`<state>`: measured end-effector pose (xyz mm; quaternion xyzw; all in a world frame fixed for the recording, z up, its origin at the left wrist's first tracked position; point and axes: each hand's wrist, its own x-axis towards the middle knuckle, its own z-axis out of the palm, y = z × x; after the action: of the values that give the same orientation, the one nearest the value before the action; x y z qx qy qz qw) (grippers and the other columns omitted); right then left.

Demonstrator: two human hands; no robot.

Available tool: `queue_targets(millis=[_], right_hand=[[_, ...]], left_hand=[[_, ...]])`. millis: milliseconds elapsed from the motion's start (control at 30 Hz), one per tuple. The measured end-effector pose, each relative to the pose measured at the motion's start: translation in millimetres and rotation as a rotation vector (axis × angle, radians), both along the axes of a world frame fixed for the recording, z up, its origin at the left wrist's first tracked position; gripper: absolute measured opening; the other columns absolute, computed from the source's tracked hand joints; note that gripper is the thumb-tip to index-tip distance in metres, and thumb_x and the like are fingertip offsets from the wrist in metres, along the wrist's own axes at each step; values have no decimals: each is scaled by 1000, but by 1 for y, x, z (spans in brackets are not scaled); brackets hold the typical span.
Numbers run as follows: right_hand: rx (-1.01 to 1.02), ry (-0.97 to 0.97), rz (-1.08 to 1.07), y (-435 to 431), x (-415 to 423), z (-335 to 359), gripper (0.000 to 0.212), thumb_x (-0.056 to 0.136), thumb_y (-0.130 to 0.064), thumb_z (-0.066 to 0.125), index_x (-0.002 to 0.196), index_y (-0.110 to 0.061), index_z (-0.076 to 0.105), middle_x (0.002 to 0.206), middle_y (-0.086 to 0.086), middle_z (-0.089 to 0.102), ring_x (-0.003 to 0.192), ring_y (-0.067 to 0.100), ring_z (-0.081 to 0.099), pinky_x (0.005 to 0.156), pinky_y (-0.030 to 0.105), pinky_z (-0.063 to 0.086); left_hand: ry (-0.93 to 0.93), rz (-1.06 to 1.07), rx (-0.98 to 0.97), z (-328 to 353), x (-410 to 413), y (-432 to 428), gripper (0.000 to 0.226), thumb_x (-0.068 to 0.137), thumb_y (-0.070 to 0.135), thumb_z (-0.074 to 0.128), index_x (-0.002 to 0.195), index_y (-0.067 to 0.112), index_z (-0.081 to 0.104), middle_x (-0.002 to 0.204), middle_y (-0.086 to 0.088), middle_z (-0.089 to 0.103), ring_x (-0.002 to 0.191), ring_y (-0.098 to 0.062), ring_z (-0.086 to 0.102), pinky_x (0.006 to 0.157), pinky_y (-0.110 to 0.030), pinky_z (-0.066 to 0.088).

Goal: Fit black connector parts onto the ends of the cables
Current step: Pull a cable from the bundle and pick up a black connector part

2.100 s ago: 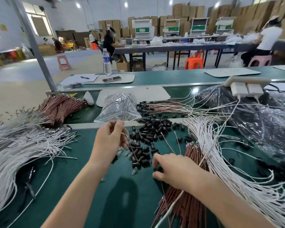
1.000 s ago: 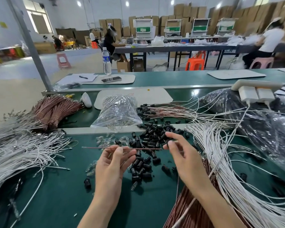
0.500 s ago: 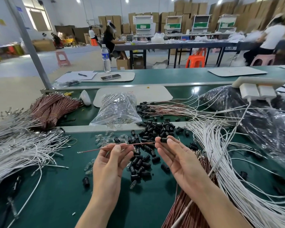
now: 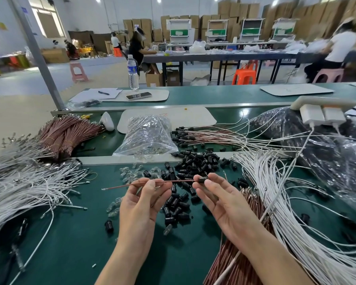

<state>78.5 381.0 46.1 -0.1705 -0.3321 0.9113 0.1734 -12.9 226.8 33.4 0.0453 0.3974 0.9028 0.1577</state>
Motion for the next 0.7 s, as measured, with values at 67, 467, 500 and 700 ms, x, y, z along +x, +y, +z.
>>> queue_targets(millis=[67, 467, 500, 700], right_hand=[[-11, 10, -7, 0, -1, 0, 29, 86, -1, 63, 115, -3, 58, 112, 24, 73, 91, 28, 76, 78, 29, 63], [-85, 36, -9, 3, -1, -6, 27, 84, -5, 66, 110, -3, 61, 113, 28, 72, 98, 32, 75, 70, 27, 62], [-90, 41, -3, 3, -1, -6, 26, 85, -5, 66, 111, -3, 61, 114, 28, 71, 98, 32, 75, 71, 27, 62], [-132, 84, 30, 3, 3, -2, 19, 88, -5, 66, 107, -4, 65, 116, 29, 70, 100, 33, 74, 72, 29, 62]], left_hand=[[-20, -5, 13, -1, 0, 0, 26, 79, 18, 69, 101, 11, 57, 95, -18, 76, 90, -32, 76, 68, -26, 61], [-1, -13, -20, -2, -2, 0, 27, 81, 18, 68, 102, 10, 55, 94, -17, 76, 91, -31, 76, 69, -26, 61], [11, -8, -38, -2, -1, 0, 25, 82, 18, 68, 102, 10, 55, 94, -16, 76, 91, -32, 76, 70, -26, 61], [100, 35, -169, -7, -1, 1, 3, 99, 10, 59, 101, 9, 57, 96, -18, 76, 92, -32, 76, 72, -27, 61]])
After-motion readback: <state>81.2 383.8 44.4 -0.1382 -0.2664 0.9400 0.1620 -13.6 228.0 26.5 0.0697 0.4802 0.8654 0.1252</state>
